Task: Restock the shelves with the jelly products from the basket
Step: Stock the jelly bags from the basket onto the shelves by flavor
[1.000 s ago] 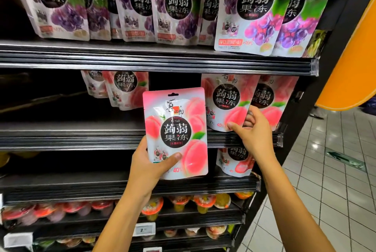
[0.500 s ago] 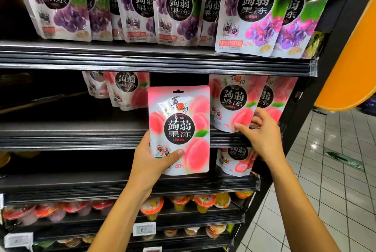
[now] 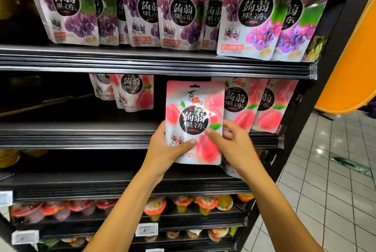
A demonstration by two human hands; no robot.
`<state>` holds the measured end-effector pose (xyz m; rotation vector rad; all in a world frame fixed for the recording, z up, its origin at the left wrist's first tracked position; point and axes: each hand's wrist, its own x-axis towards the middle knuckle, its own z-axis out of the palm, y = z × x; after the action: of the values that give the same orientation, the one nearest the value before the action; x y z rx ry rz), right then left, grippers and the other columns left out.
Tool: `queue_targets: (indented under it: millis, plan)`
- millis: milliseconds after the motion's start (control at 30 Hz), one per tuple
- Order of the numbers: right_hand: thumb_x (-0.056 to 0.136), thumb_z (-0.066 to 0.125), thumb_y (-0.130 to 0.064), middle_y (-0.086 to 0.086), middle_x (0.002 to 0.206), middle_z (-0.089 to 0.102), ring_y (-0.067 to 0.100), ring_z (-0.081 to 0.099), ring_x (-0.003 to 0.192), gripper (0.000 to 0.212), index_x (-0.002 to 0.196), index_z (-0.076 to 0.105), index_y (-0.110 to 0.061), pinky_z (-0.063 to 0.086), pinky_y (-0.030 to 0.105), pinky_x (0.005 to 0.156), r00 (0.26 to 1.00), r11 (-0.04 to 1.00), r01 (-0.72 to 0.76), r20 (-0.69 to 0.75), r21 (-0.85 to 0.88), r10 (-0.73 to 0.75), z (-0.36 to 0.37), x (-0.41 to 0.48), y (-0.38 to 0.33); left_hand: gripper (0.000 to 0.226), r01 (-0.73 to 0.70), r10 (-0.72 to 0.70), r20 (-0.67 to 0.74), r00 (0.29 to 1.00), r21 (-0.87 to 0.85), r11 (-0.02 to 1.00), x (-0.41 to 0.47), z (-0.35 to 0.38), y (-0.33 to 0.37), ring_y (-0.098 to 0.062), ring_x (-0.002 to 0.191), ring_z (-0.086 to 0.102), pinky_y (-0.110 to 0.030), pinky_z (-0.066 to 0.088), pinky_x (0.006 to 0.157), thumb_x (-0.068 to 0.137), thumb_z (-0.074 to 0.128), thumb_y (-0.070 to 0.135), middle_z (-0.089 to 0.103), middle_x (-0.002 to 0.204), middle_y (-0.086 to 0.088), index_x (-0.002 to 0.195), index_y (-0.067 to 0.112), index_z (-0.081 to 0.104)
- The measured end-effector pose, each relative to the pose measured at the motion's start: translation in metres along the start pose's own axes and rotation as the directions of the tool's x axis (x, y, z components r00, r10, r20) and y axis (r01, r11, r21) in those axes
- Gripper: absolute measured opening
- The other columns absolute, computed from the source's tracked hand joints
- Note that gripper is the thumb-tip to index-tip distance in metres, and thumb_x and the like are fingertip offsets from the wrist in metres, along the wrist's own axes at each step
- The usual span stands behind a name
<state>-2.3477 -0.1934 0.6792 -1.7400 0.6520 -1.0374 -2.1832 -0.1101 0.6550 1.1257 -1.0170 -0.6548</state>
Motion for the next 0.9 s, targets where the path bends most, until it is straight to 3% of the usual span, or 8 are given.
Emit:
queue_targets:
  millis: [100,200,300,367,500,700,800,900]
  plan:
    - [0.087,0.071,-0.01,0.002,0.089,0.077,0.02,0.074,0.085,0.019,0.104,0.07,-0.018,0.06,0.034,0.078,0.998,0.995,-0.012,-0.054,0.096,0.017,0.005,0.006,0.001,0.061,0.011,-0.011,-0.008,1.0,-0.012,1.0,0.003,0.002,0.002,-0.021,0.105,0.069,-0.032,0.058,0.084,0.07,0.083,0.021,0.071,0.114,-0.003,0.125,0.016,0.056]
    - [0.083,0.074,-0.006,0.006,0.086,0.077,0.021,0.074,0.082,0.02,0.101,0.072,-0.016,0.059,0.029,0.073,0.992,0.968,-0.043,-0.105,0.248,0.071,0.006,0.013,0.0,0.068,-0.016,0.019,-0.086,0.996,0.029,0.999,0.004,0.002,0.008,-0.014,0.108,0.067,-0.028,0.056,0.087,0.071,0.077,0.035,0.066,0.122,-0.001,0.131,0.02,0.048]
    - [0.083,0.074,-0.007,0.003,0.083,0.077,0.016,0.074,0.078,0.019,0.1,0.071,-0.016,0.056,0.02,0.067,0.983,0.973,-0.011,-0.175,0.232,0.053,0.008,0.024,-0.003,0.077,-0.077,0.11,-0.152,0.982,0.207,0.975,0.0,0.004,0.009,0.01,0.118,0.051,-0.011,0.047,0.088,0.077,0.071,0.048,0.048,0.135,0.021,0.143,0.03,0.035]
    - [0.084,0.073,-0.007,0.0,0.082,0.077,0.013,0.074,0.077,0.018,0.1,0.07,-0.016,0.056,0.018,0.067,0.972,0.983,0.029,-0.233,0.179,0.013,0.011,0.033,-0.004,0.07,-0.126,0.18,-0.137,0.974,0.333,0.934,-0.004,0.007,0.008,0.013,0.127,0.039,-0.01,0.04,0.096,0.083,0.069,0.048,0.039,0.14,0.026,0.143,0.039,0.034]
    - [0.087,0.068,-0.004,0.004,0.088,0.076,0.016,0.073,0.081,0.023,0.11,0.065,-0.01,0.056,0.02,0.068,0.948,0.994,0.06,-0.316,0.086,-0.03,0.018,0.046,-0.002,0.06,-0.191,0.244,-0.031,0.969,0.53,0.826,-0.004,0.022,0.003,0.0,0.14,0.029,-0.03,0.029,0.116,0.088,0.065,0.037,0.034,0.149,0.014,0.142,0.032,0.039]
    - [0.093,0.062,-0.006,0.003,0.099,0.073,0.011,0.07,0.091,0.026,0.118,0.059,-0.007,0.055,0.026,0.081,0.958,0.987,0.101,-0.256,-0.126,-0.131,0.016,0.047,0.006,0.063,-0.131,0.178,-0.01,0.984,0.641,0.757,0.001,0.031,-0.011,-0.005,0.146,0.019,-0.04,0.026,0.119,0.091,0.061,0.039,0.023,0.159,0.012,0.147,0.03,0.034]
    - [0.092,0.065,-0.012,-0.01,0.073,0.063,-0.006,0.061,0.07,0.009,0.097,0.059,-0.012,0.047,0.01,0.066,0.947,0.934,0.088,-0.261,-0.347,-0.187,0.007,0.044,0.008,0.062,-0.143,0.193,0.0,0.981,0.668,0.73,0.001,0.031,-0.013,-0.004,0.145,0.02,-0.036,0.028,0.118,0.091,0.06,0.04,0.021,0.158,0.015,0.147,0.032,0.034]
    - [0.088,0.07,-0.025,-0.014,0.078,0.066,0.002,0.063,0.076,0.014,0.101,0.066,-0.023,0.05,0.025,0.067,0.941,0.821,-0.046,-0.301,-0.569,-0.156,-0.002,0.036,0.013,0.059,-0.16,0.203,0.016,0.979,0.678,0.718,0.001,0.03,-0.013,-0.004,0.142,0.025,-0.034,0.032,0.115,0.091,0.06,0.039,0.021,0.156,0.017,0.145,0.031,0.037]
